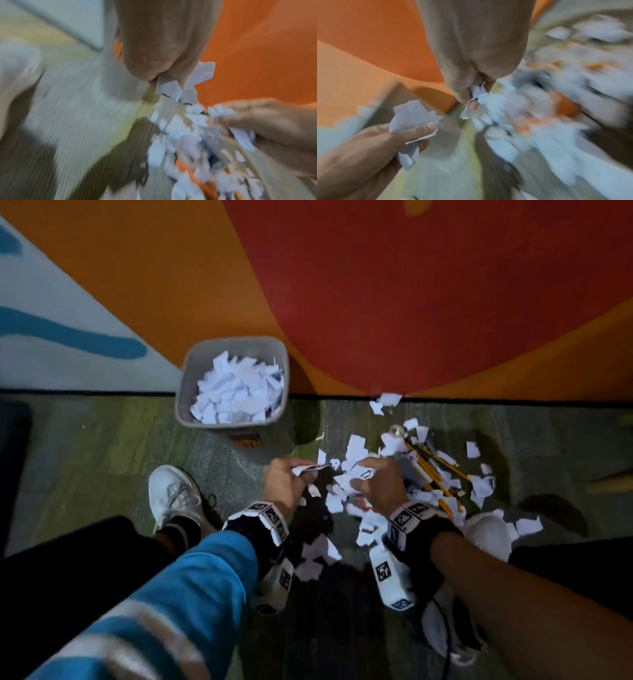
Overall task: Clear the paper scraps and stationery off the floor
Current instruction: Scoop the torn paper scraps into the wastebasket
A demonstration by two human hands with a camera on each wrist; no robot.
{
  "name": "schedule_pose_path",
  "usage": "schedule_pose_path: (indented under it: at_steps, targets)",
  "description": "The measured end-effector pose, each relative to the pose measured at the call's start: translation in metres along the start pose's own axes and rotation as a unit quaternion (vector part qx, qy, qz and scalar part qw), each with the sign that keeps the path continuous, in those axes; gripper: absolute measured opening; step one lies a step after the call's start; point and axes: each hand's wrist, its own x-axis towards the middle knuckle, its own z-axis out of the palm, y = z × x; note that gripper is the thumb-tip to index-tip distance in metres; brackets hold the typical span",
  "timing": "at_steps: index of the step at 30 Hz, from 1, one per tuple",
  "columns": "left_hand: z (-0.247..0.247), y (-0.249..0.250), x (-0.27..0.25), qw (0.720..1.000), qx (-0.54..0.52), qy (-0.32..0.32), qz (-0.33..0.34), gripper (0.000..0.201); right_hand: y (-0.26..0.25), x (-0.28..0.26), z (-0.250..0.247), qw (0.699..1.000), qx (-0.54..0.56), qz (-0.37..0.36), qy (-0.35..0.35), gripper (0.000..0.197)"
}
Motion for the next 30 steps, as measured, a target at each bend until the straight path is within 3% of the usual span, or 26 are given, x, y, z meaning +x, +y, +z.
schedule_pose_path:
  at_steps: [7, 11, 15, 18, 20, 24, 26, 30]
  targets:
    - [-0.103, 0.131, 0.016, 0.995, 0.021, 0.019, 0.093, 0.010, -0.137, 0.008, -0.026, 0.991, -0.059, -0.114, 0.033, 0.031]
    - [-0.172, 0.165, 0.030, 0.991, 0.006, 0.062, 0.120, 0.014, -0.201, 0.016, -0.016, 0.984, -0.071, -0.162, 0.021, 0.027]
    - [-0.211, 0.154, 0.045, 0.989, -0.038, 0.124, 0.069, 0.015, -0.238, 0.028, 0.011, 0.975, -0.123, -0.183, 0.014, 0.032]
    - [-0.215, 0.141, 0.061, 0.985, -0.066, 0.157, -0.021, 0.021, -0.254, 0.040, 0.035, 0.977, -0.133, -0.167, 0.003, 0.038]
    - [-0.209, 0.138, 0.071, 0.986, -0.073, 0.130, -0.079, 0.024, -0.264, 0.045, 0.047, 0.982, -0.118, -0.149, -0.010, 0.045]
    - [-0.201, 0.142, 0.074, 0.981, -0.122, 0.012, -0.148, 0.022, -0.278, 0.052, 0.061, 0.981, -0.114, -0.133, -0.082, 0.063]
    - [-0.203, 0.142, 0.074, 0.976, -0.140, -0.006, -0.166, 0.018, -0.280, 0.055, 0.060, 0.981, -0.115, -0.104, -0.118, 0.060]
    - [-0.208, 0.133, 0.078, 0.980, -0.136, 0.014, -0.147, 0.035, -0.271, 0.059, 0.051, 0.987, -0.059, -0.064, -0.132, 0.050]
